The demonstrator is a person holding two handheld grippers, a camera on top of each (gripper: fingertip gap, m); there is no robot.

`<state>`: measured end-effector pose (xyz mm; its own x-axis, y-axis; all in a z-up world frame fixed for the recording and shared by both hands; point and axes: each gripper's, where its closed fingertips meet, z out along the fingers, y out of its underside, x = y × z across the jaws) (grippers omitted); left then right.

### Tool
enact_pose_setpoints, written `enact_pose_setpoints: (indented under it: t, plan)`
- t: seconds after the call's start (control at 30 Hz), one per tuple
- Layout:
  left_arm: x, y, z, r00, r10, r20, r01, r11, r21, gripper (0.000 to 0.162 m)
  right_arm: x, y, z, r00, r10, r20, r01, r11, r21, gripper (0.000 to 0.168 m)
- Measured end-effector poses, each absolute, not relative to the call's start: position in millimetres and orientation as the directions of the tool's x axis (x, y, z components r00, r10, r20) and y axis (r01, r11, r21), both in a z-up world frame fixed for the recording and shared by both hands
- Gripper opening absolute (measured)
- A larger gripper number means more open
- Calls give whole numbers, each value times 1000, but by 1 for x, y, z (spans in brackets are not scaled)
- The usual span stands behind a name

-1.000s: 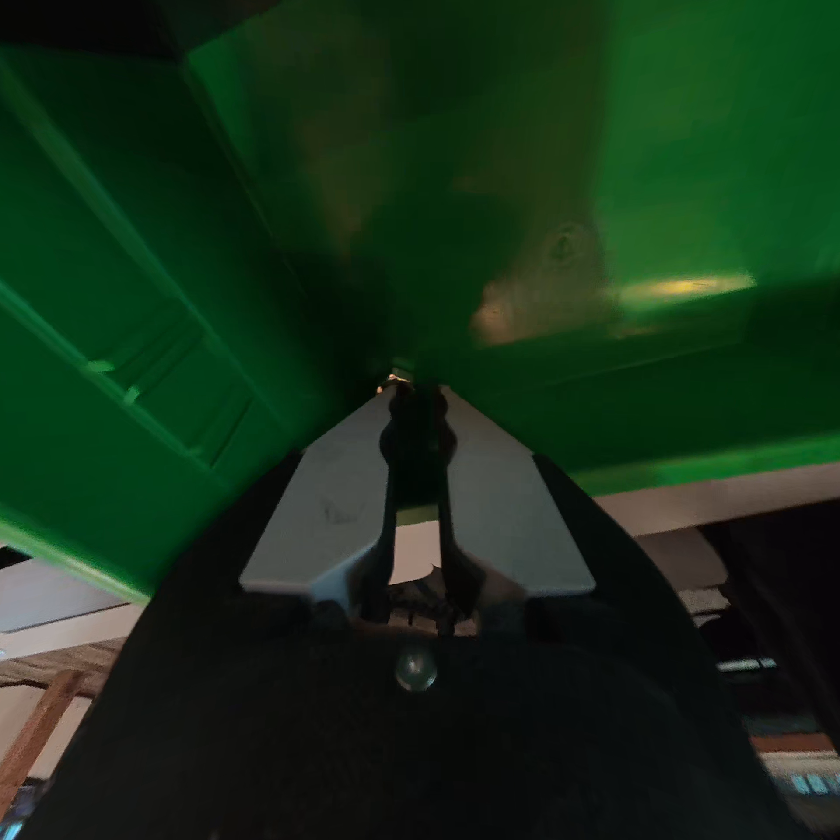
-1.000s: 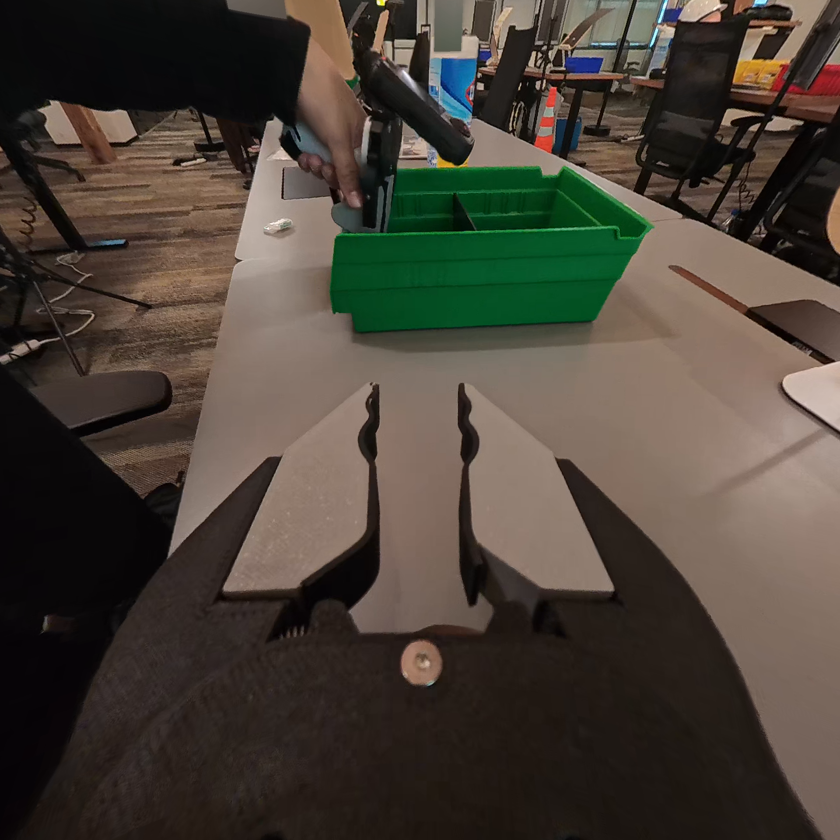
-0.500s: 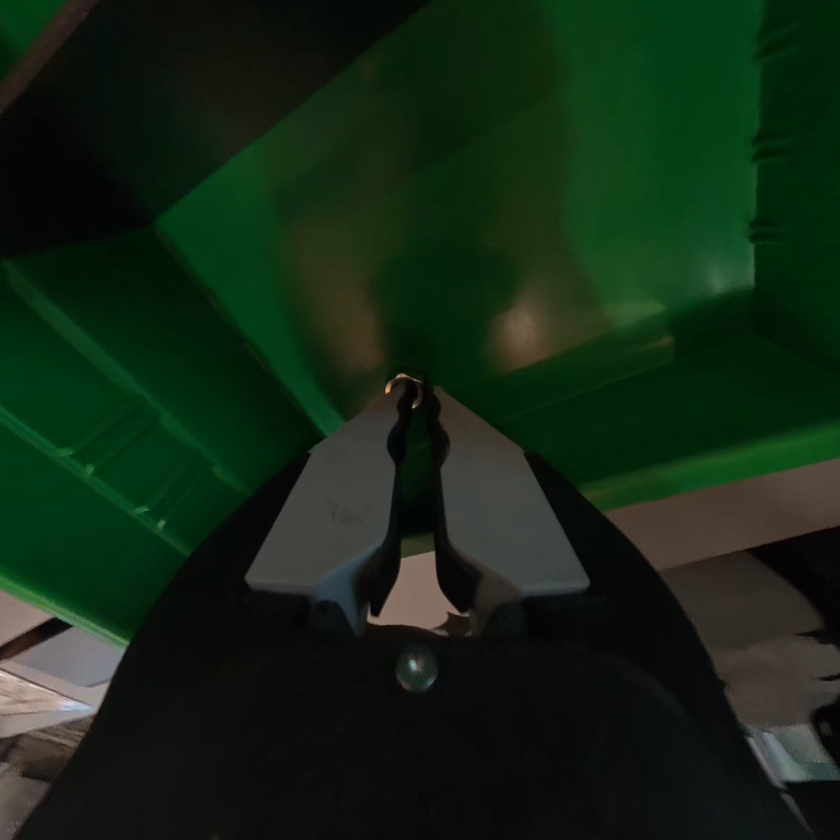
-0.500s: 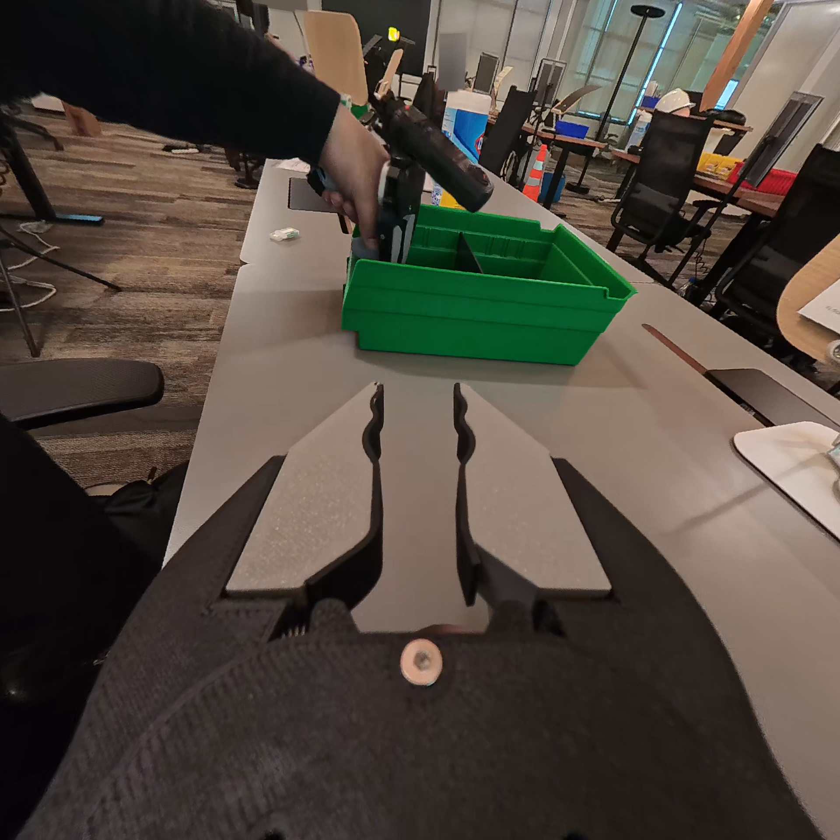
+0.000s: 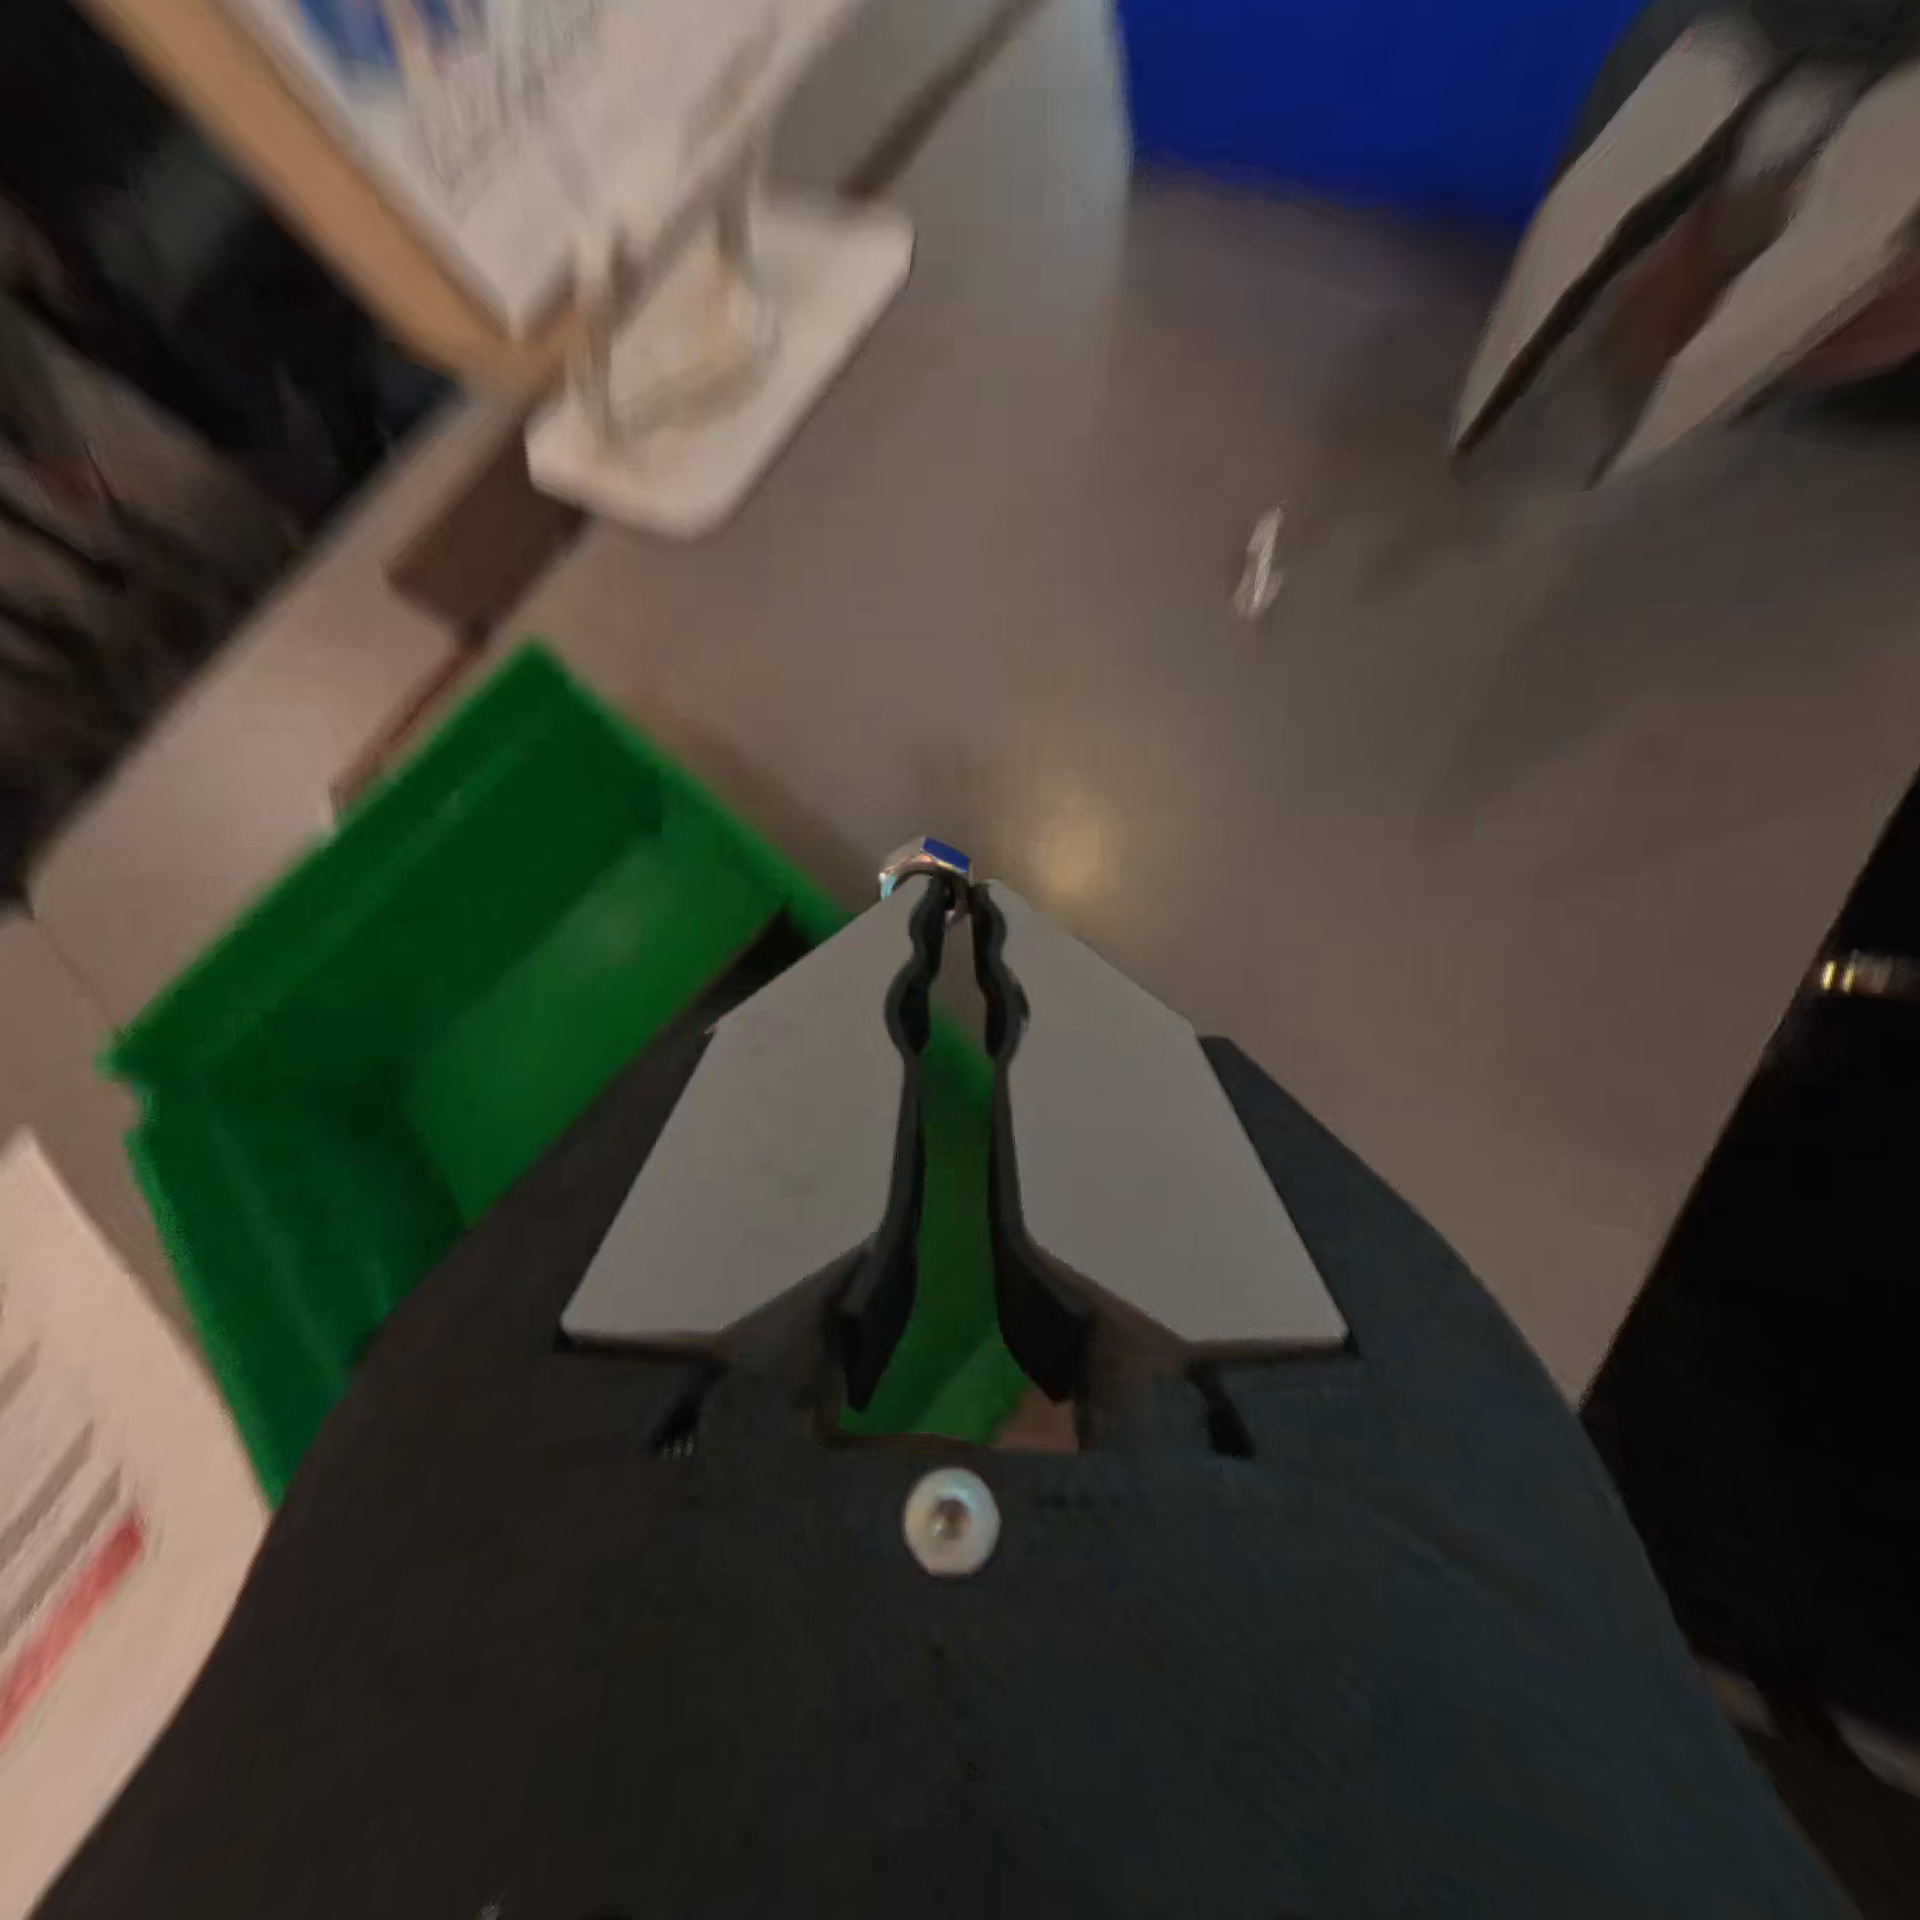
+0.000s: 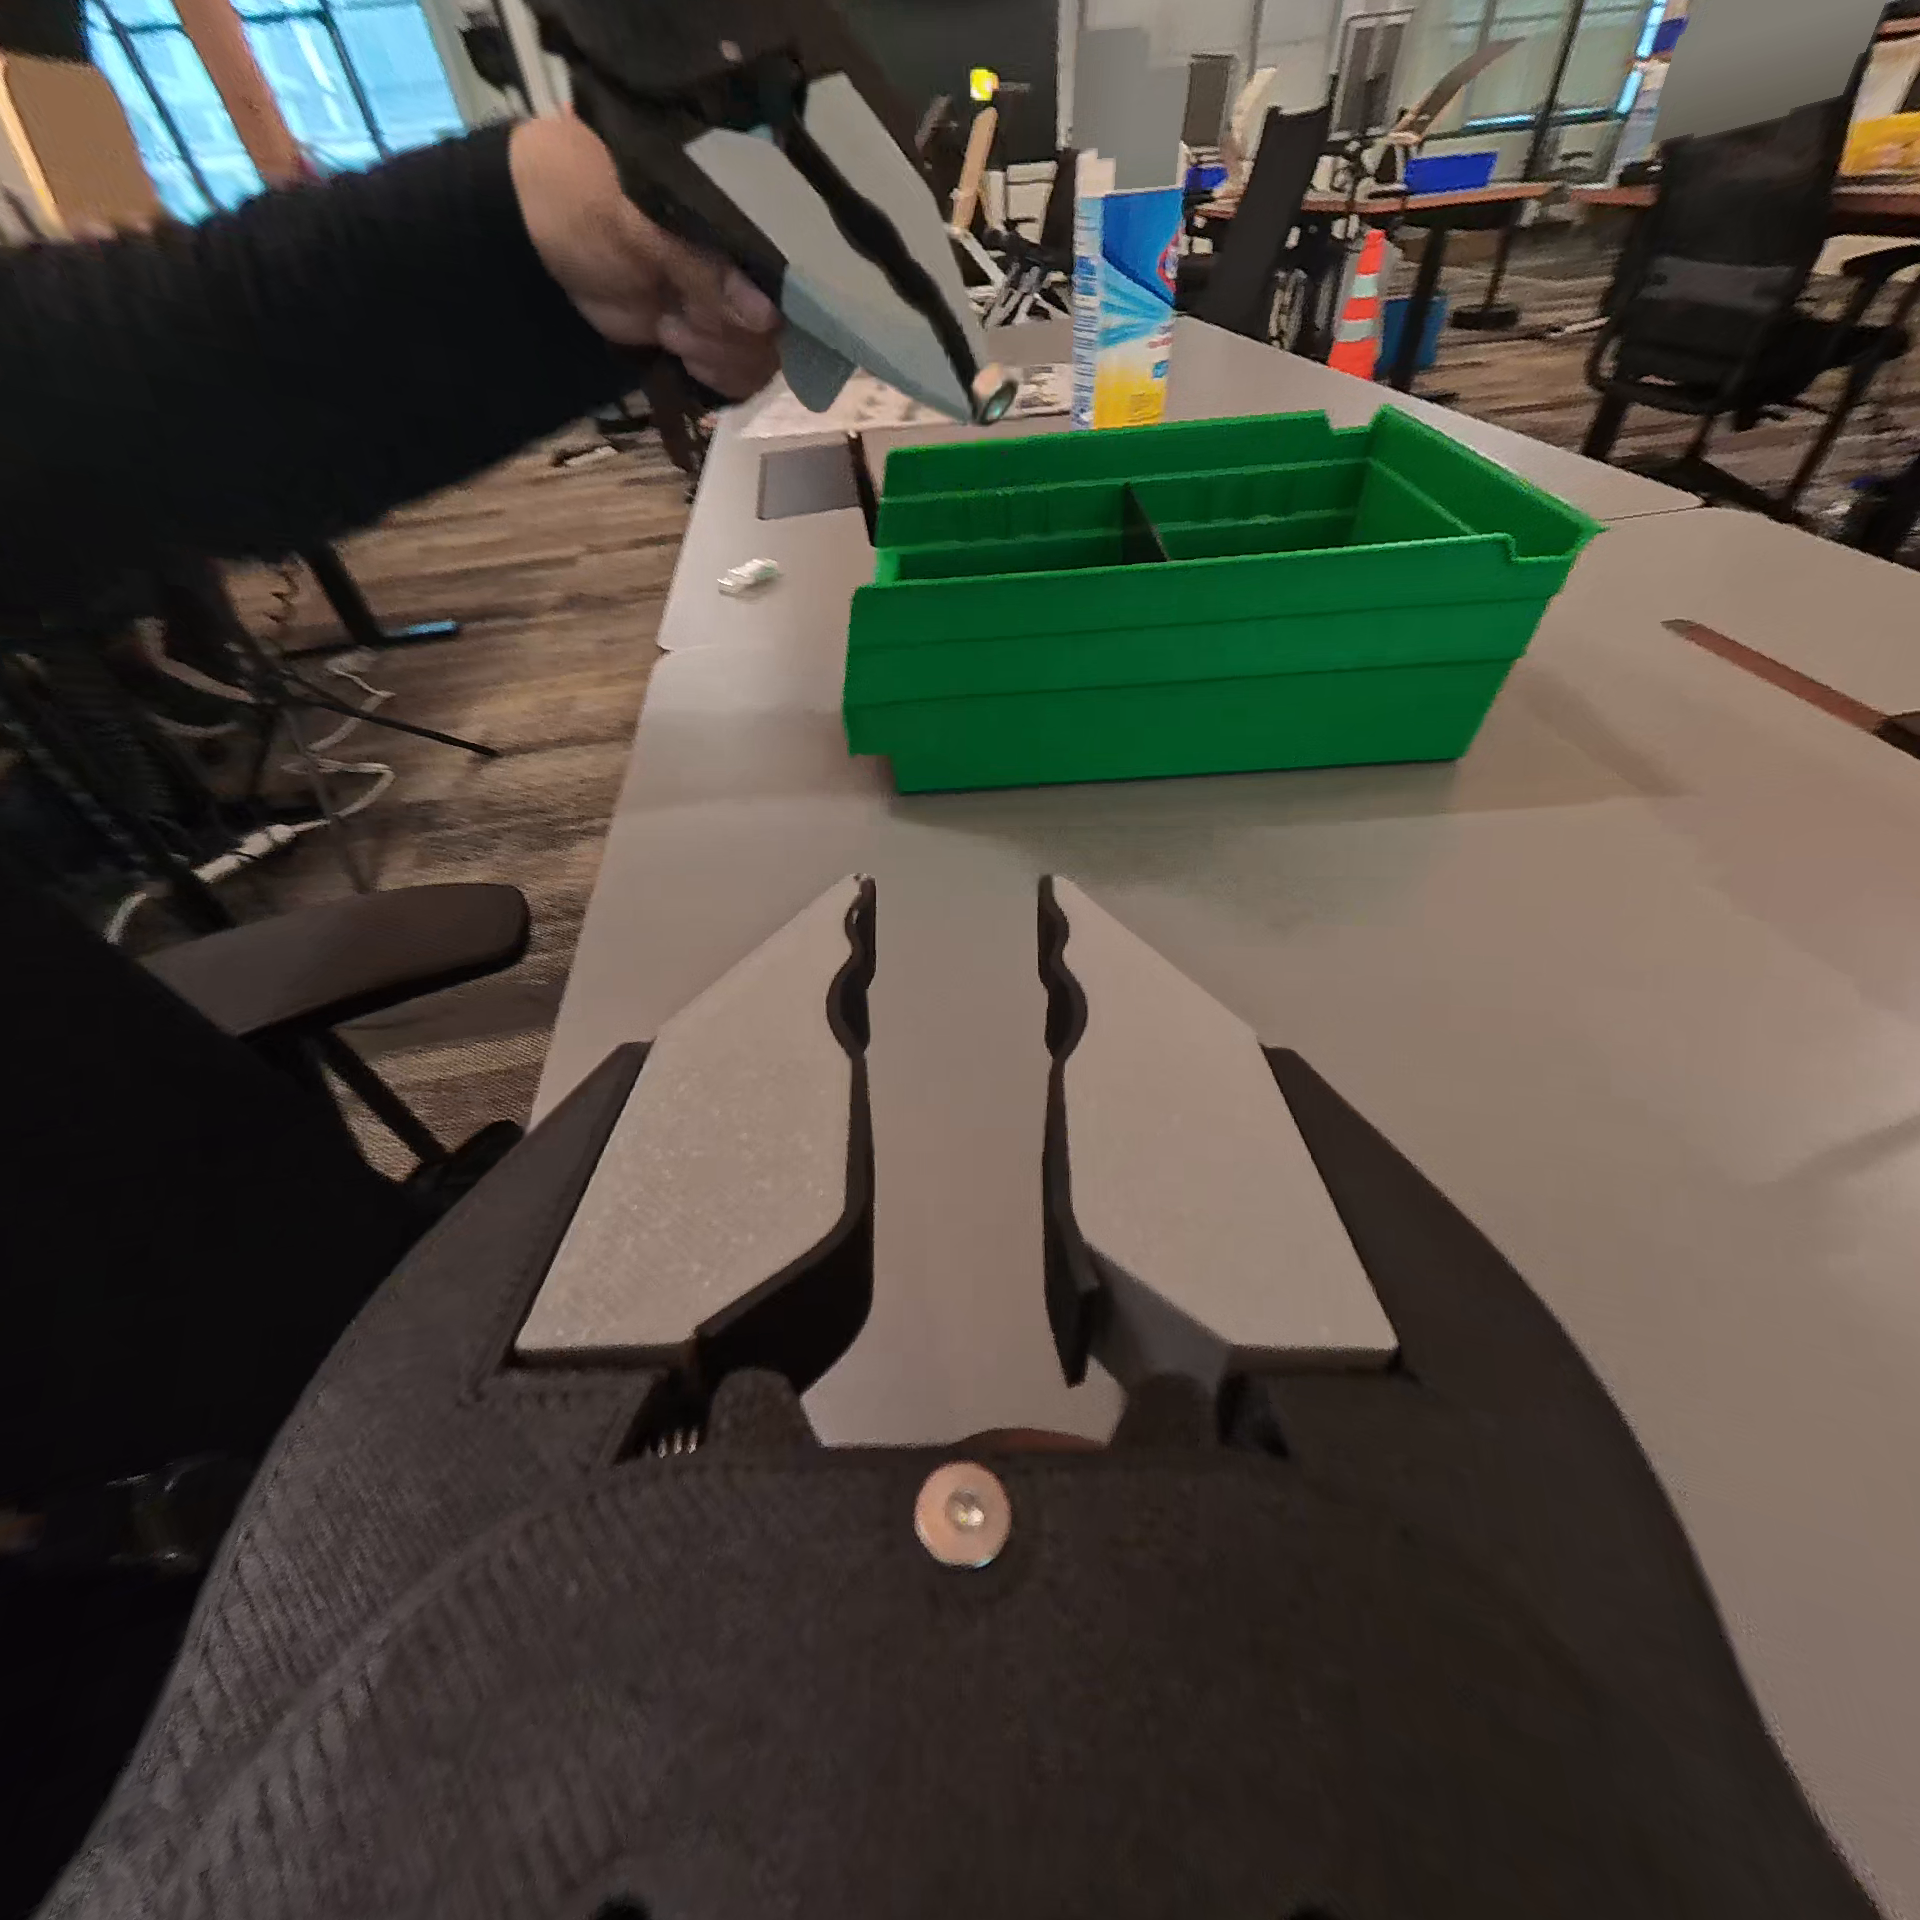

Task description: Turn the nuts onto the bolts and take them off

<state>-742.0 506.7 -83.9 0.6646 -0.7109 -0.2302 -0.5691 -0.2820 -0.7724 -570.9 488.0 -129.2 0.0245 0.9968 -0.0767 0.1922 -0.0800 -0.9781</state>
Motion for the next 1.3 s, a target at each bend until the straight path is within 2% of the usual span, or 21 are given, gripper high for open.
enact_pose_setpoints:
  t: [0.07,0.13,0.2,0.3,0.37,0.47,0.57,0.67,0.9,1.03,1.3]
  plan:
    - [-690,496,-63,570,-743,-351,-549,-26,-836,3,-569,485,-122,2,999,-54,171,-53,-984,28]
    - [-648,486,-57,493,-727,-478,-536,179,-825,3,-565,481,-113,-29,999,-18,149,-14,-989,28]
    - [-610,474,-59,422,-745,-517,-461,314,-830,3,-559,476,-102,-77,996,-36,111,-27,-993,29]
    - [-572,461,-63,349,-799,-489,-287,405,-868,3,-549,470,-81,-159,981,-108,20,-106,-994,32]
    - [-556,455,-63,319,-820,-476,-176,442,-879,2,-542,472,-71,-173,977,-125,-28,-132,-991,28]
    - [-545,461,-66,345,-799,-492,-122,482,-868,3,-539,474,-71,-190,969,-157,-32,-166,-986,25]
    - [-541,472,-74,401,-739,-542,-159,526,-835,2,-542,471,-74,-230,949,-217,-11,-226,-974,24]
    - [-538,471,-85,388,-752,-533,-150,520,-841,3,-546,485,-82,-142,967,-212,3,-214,-977,24]
    - [-540,479,-92,413,-721,-556,-180,534,-826,3,-551,478,-88,-219,926,-309,36,-309,-950,23]
    - [-540,479,-96,407,-708,-576,-197,548,-813,3,-557,480,-95,-191,931,-312,60,-306,-950,15]
    - [-540,478,-96,415,-700,-582,-197,555,-808,2,-557,479,-95,-220,908,-357,57,-354,-934,14]
